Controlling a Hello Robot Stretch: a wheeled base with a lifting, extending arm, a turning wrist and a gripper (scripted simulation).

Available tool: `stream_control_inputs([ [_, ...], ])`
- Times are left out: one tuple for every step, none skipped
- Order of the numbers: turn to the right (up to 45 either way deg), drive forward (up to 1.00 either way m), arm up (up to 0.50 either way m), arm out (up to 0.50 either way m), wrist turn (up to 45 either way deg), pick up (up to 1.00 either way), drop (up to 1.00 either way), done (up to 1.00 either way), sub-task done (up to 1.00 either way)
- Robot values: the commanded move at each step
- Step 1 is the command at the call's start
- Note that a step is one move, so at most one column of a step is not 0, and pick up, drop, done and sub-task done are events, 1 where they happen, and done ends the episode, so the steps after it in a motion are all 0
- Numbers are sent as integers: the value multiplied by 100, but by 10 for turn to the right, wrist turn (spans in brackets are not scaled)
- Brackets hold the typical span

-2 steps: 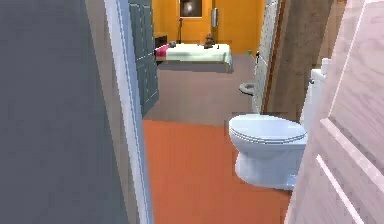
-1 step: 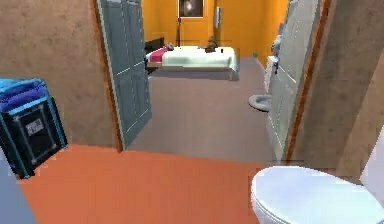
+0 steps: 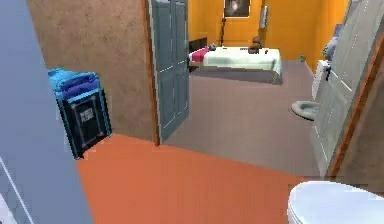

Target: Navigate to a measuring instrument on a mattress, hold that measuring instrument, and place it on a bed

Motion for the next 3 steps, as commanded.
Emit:
stream_control_inputs([
  [0,55,0,0,0,0,0,0,0],
  [-450,0,0,0,0,0,0,0,0],
  [-150,0,0,0,0,0,0,0,0],
])
